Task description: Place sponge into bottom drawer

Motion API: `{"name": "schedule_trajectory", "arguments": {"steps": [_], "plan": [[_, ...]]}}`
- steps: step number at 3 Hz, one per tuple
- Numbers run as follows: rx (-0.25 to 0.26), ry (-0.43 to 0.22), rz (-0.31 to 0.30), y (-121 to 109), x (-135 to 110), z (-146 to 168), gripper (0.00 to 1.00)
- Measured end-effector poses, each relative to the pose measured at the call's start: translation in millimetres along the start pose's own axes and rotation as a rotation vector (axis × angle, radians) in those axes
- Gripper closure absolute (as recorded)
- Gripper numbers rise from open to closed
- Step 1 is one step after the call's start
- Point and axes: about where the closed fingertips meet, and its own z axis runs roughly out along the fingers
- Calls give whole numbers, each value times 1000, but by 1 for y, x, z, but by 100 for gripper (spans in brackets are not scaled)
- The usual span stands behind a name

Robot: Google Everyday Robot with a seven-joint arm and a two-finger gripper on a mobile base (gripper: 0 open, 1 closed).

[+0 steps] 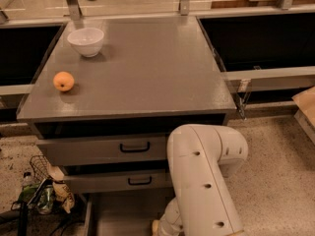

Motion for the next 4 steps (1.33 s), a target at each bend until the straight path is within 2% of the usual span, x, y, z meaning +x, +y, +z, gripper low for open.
{"name": "schedule_trajectory", "arguments": {"steps": [2, 3, 4], "plan": [[0, 0, 0, 0, 0, 0, 16], [0, 0, 0, 0, 0, 0, 0], [0, 0, 0, 0, 0, 0, 0]]}}
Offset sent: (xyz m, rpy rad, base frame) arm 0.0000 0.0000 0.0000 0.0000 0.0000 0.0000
